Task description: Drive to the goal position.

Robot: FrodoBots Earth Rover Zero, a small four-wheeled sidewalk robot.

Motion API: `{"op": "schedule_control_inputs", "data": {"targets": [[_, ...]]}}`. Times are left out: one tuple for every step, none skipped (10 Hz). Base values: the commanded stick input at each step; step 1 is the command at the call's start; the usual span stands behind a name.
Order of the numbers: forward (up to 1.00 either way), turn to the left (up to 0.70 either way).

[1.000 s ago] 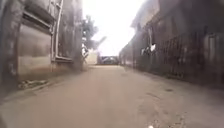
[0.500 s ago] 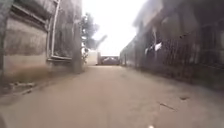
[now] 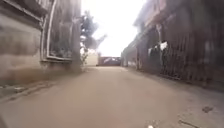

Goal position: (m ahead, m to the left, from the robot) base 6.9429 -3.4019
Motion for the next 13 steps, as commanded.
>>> {"op": "schedule_control_inputs", "data": {"targets": [[0.85, 0.03], [0.85, 0.03], [0.85, 0.03], [0.85, 0.04], [0.85, 0.04], [0.85, 0.04], [0.85, 0.03], [0.85, 0.05], [0.85, 0.06], [0.85, 0.13], [0.85, 0.29], [0.85, 0.13], [0.85, 0.05]]}}
